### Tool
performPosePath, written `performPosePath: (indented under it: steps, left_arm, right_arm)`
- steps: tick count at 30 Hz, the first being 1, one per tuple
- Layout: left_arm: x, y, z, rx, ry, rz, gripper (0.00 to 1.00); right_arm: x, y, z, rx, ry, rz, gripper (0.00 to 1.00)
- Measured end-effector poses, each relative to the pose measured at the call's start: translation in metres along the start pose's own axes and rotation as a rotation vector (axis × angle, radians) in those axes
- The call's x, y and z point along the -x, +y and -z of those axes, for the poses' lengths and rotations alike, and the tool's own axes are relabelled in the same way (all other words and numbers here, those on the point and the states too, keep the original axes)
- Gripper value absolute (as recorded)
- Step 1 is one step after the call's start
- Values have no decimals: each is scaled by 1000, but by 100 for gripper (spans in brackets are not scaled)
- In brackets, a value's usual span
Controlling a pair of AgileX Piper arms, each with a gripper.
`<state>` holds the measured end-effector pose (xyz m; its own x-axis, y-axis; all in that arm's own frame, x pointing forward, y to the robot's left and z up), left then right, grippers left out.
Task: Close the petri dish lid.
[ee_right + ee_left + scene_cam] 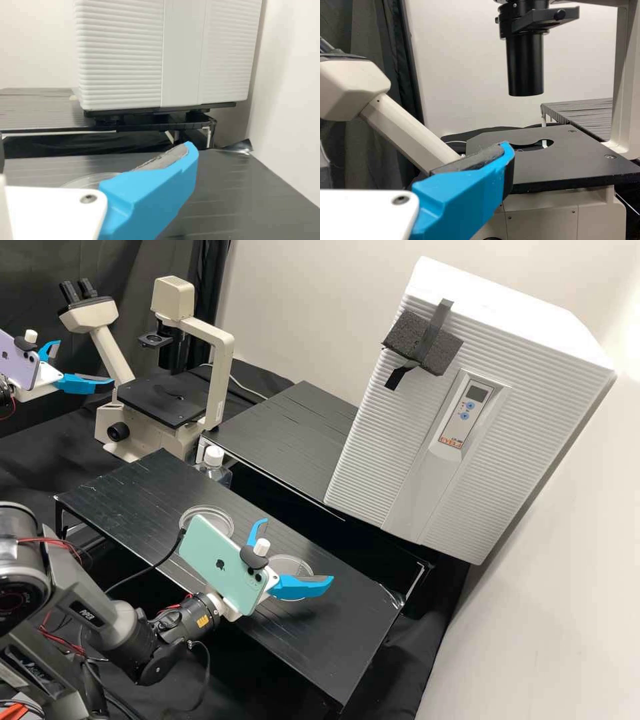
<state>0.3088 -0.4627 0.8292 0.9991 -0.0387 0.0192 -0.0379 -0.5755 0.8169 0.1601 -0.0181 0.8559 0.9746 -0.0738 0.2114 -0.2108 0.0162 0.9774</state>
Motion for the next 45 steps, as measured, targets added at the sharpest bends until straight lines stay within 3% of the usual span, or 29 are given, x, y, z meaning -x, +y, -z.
performPosePath:
  steps: [6, 18, 22, 29, 30, 45]
  left_arm:
    - [0, 0, 0, 0, 0, 0, 100]
    - [0, 0, 0, 0, 0, 0, 100]
    - [0, 0, 0, 0, 0, 0, 100]
    - [0, 0, 0, 0, 0, 0, 100]
    - [0, 0, 0, 0, 0, 0, 100]
    - [0, 0, 0, 0, 0, 0, 100]
  right_arm:
    - [1, -2, -4, 31, 4, 45, 100]
    - [-3, -9, -14, 6, -29, 88, 100]
    - [-4, -11, -16, 29, -34, 97, 100]
    - [-5, -12, -17, 39, -29, 97, 100]
    - [-5, -12, -18, 41, -30, 98, 0]
    - [-4, -12, -20, 51, -34, 115, 0]
